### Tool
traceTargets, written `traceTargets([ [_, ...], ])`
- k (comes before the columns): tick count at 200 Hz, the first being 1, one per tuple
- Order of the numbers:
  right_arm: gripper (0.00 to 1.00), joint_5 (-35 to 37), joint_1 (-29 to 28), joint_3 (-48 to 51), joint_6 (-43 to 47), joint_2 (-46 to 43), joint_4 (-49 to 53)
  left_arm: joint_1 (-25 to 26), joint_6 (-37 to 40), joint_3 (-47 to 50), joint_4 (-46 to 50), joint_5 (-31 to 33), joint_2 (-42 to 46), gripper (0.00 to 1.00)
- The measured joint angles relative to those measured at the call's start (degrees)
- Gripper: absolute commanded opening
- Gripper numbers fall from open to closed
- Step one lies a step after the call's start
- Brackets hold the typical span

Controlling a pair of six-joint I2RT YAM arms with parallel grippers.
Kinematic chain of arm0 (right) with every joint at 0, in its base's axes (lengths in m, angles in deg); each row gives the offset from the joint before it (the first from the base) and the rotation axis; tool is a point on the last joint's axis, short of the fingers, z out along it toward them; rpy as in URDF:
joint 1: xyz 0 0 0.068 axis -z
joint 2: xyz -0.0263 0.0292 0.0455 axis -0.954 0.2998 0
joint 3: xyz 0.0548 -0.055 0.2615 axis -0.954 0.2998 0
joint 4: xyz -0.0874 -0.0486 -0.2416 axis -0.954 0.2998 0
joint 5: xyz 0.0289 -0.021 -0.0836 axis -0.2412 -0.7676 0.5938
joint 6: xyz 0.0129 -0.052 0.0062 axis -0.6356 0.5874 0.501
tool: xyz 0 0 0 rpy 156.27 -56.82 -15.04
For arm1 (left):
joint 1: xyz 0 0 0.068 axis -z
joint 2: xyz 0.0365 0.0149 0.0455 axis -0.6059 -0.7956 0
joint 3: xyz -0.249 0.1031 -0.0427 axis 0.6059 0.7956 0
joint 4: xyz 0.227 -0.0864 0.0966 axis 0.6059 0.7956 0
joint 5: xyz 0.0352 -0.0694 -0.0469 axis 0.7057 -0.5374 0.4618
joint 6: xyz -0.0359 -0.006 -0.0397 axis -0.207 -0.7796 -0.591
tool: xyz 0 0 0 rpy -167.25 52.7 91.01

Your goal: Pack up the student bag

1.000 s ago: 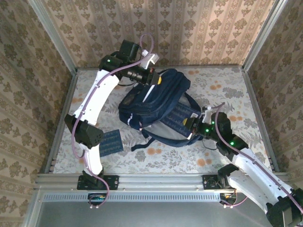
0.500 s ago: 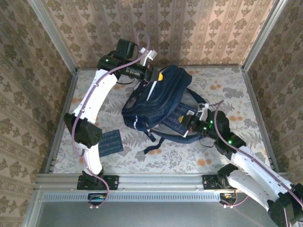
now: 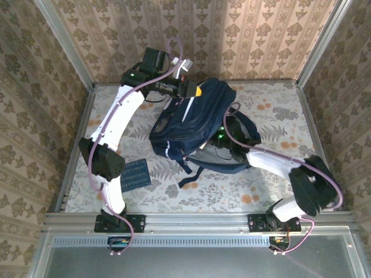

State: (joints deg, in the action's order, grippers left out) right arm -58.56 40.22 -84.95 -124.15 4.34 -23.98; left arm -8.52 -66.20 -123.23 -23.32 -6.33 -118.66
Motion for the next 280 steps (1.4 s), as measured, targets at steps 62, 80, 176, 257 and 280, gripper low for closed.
traceTargets([
  [62, 0.76, 0.9, -1.4, -8.1, -0.5, 12.0, -10.9, -3.3, -4.0, 2.1, -5.2, -2.1, -0.1, 0.00],
  [80, 0.82, 2.3, -1.3, -5.1, 1.7, 8.3, -11.8, -4.9, -5.6, 3.6, -7.7, -3.2, -0.1, 0.00],
  [176, 0.79, 14.9, 0.5, 14.2, 12.5, -30.4, 1.7, -5.9, -7.2, 4.4, -12.0, -1.1, -5.4, 0.01],
  [257, 0.78, 22.1, 0.9, 18.6, 20.4, -46.8, 14.4, -4.0, -10.4, -8.4, -16.7, 4.1, -25.6, 0.51],
  [280, 0.76, 22.3, 1.0, 19.4, 21.7, -48.3, 16.6, -3.3, -9.2, -7.1, -15.8, 6.9, -24.5, 0.55],
])
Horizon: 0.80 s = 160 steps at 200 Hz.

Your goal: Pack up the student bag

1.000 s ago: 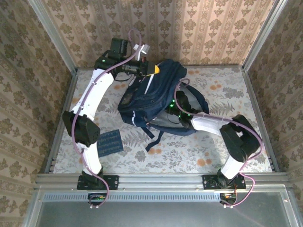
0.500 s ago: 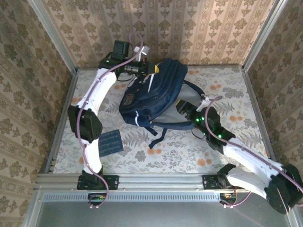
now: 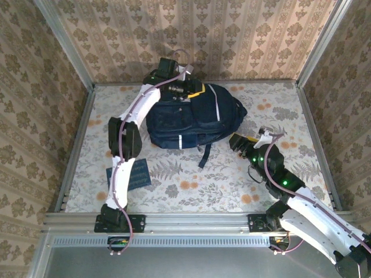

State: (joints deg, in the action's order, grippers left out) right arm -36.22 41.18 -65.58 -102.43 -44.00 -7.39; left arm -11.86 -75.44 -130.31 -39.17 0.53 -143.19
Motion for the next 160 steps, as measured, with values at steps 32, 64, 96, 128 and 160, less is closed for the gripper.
traceTargets([
  [32, 0.75, -0.4, 0.0, 0.1, 1.9, -0.5, 0.5, 1.9, 2.3, 17.6, -0.4, 7.2, 15.1, 0.60],
  [64, 0.72, -3.5, 0.0, 0.1, 3.7, 1.8, 0.4, 1.6, 3.0, 35.3, -1.0, 16.0, 38.0, 0.63],
  [96, 0.70, -8.4, -0.5, -0.9, 6.1, 5.5, 1.9, -5.5, 0.7, 55.9, -2.5, 23.0, 58.1, 0.81],
  [128, 0.70, -11.4, -3.5, -4.6, 9.2, 9.9, 5.2, -11.1, -5.6, 75.2, 0.8, 30.8, 65.9, 0.92],
  [160, 0.69, -12.5, -6.5, -7.3, 11.3, 12.9, 7.6, -16.9, -10.2, 84.1, 4.5, 34.9, 66.2, 1.00],
])
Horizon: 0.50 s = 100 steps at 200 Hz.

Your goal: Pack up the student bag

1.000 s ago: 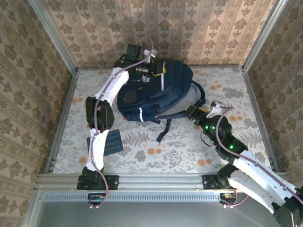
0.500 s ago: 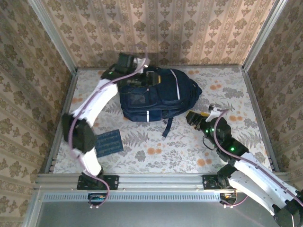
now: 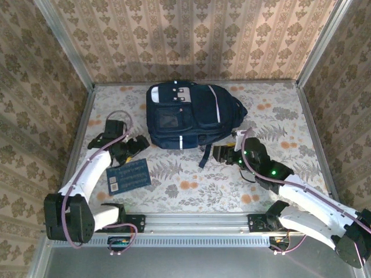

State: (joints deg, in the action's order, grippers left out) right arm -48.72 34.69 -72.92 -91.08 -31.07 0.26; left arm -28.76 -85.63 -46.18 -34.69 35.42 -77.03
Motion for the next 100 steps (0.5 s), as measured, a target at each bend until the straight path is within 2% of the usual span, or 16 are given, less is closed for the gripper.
traceTargets([
  [27, 0.69, -0.3, -1.6, -1.3, 1.4, 1.4, 2.3, -1.2, -2.4, 1.9, 1.4, 3.2, -1.0, 1.00],
  [62, 0.69, -0.2, -2.1, -1.5, 2.7, 1.4, 4.4, -1.1, -3.6, 3.8, -0.2, 2.6, -6.6, 1.00],
  [100, 0.68, -0.3, -2.1, -1.5, 3.0, 0.5, 5.3, 1.8, -4.7, 5.2, -1.0, 3.5, -10.6, 1.00],
])
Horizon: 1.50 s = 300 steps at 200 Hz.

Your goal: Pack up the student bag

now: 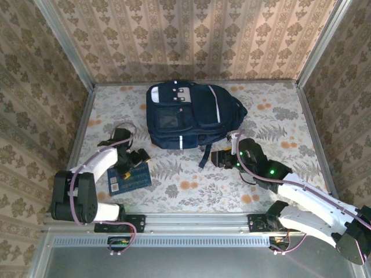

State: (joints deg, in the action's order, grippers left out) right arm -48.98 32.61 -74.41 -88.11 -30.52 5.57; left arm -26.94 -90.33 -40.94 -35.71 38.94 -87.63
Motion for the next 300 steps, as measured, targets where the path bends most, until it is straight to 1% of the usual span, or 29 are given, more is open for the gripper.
traceTargets([
  [28, 0.67, -0.4, -0.1, 0.0, 0.0, -0.2, -0.1, 4.0, -0.3, -1.5, -0.4, 1.9, -2.8, 1.00],
  [48, 0.67, -0.7, -0.1, 0.0, 0.0, -0.2, -0.1, 9.4, -0.2, -4.0, -2.2, 1.6, -5.9, 1.00],
  [62, 0.67, -0.9, -0.1, 0.1, 0.0, -0.2, -0.2, 13.8, 0.0, -6.4, -4.0, 0.2, -8.5, 1.00],
  [80, 0.67, -0.9, -0.1, 0.3, 0.0, -0.2, -0.2, 19.2, 1.3, -9.2, -7.6, -3.7, -11.5, 0.99],
  [99, 0.67, -0.9, -0.1, 0.8, 0.1, -0.2, -0.1, 23.8, 3.1, -11.5, -10.8, -8.5, -14.2, 0.96],
  [127, 0.67, -0.9, -0.1, 1.0, 0.2, -0.1, -0.2, 28.0, 6.2, -11.2, -15.7, -16.2, -15.3, 0.92],
  [156, 0.67, -1.4, -0.1, 1.0, 0.4, 0.7, -0.9, 29.1, 9.5, -10.4, -15.4, -23.3, -15.3, 0.89],
  [174, 0.67, -2.4, -0.1, 1.0, 0.6, 2.6, -1.6, 29.7, 11.1, -10.1, -14.0, -27.1, -15.3, 0.86],
  [183, 0.67, -3.3, -0.1, 1.0, 0.7, 4.1, -2.1, 30.3, 12.0, -10.1, -13.1, -28.6, -15.1, 0.86],
  [203, 0.67, -6.6, 0.0, 0.6, 0.7, 8.7, -2.7, 30.9, 13.6, -10.1, -10.6, -29.8, -12.3, 0.88],
  [226, 0.65, -11.2, 0.0, -1.4, 0.9, 15.9, -3.1, 30.8, 14.0, -9.9, -9.4, -29.3, -4.5, 0.89],
  [252, 0.59, -14.8, 0.0, -5.8, 1.5, 24.0, -3.6, 30.4, 13.9, -6.6, -9.9, -28.4, 4.3, 0.87],
  [273, 0.54, -16.9, 0.0, -10.3, 2.3, 30.3, -3.7, 28.5, 12.7, -0.6, -10.2, -26.9, 8.1, 0.80],
  [294, 0.51, -19.5, 0.0, -15.5, 2.8, 37.3, -3.6, 26.2, 10.9, 5.5, -9.5, -24.8, 9.9, 0.67],
  [300, 0.50, -20.1, 0.0, -16.8, 2.8, 39.2, -3.6, 25.8, 10.4, 6.6, -8.8, -23.9, 10.2, 0.61],
])
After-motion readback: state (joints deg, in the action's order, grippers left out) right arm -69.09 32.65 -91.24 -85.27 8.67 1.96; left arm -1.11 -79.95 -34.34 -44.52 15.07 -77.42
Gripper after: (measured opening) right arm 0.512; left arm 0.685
